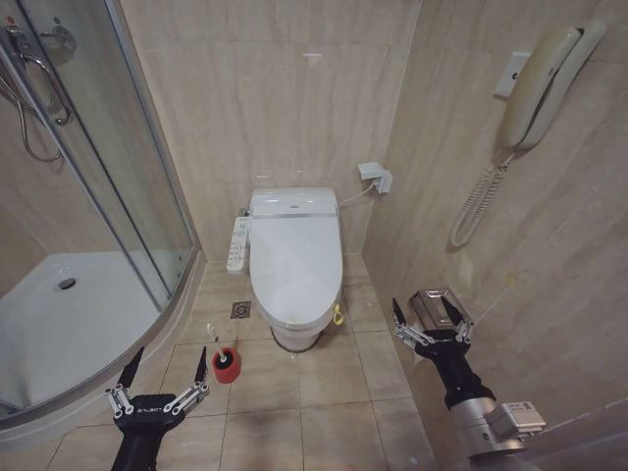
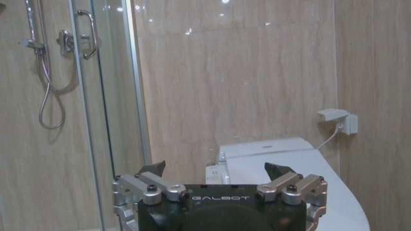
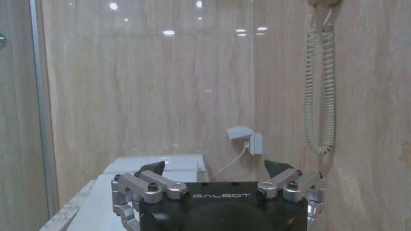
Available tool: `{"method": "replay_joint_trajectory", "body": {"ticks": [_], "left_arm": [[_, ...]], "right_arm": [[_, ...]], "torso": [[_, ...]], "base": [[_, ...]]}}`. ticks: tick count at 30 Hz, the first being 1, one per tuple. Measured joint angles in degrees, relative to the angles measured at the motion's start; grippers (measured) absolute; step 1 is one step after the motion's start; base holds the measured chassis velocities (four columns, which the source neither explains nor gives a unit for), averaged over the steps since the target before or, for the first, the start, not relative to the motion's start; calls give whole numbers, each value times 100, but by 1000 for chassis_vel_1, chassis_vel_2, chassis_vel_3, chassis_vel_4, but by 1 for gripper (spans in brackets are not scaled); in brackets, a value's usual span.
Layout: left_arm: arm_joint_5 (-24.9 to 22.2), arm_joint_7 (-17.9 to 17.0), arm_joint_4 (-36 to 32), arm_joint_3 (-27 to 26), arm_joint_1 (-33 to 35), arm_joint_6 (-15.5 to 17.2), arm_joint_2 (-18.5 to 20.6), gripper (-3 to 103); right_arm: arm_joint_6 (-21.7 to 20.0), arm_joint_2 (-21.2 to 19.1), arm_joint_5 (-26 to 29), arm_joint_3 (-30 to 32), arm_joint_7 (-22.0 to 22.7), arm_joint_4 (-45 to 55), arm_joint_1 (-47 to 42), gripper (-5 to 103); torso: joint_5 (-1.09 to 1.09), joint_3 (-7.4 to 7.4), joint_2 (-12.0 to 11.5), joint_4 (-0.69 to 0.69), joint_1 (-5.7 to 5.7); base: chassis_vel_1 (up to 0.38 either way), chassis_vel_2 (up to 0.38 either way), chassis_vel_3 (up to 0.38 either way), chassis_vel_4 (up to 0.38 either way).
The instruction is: Open the toilet lid, clean the toilet bowl with a toilet brush, close the toilet lid, and flush.
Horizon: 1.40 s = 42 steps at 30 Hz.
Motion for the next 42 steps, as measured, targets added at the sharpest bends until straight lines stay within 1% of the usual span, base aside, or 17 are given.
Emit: {"method": "replay_joint_trajectory", "body": {"ticks": [33,42], "left_arm": [[0,0,0,0,0,0,0,100],[0,0,0,0,0,0,0,100]], "right_arm": [[0,0,0,0,0,0,0,100],[0,0,0,0,0,0,0,100]], "torso": [[0,1,-1,0,2],[-1,0,0,0,-1]], "base": [[5,-4,-3,4],[49,-55,-53,54]]}}
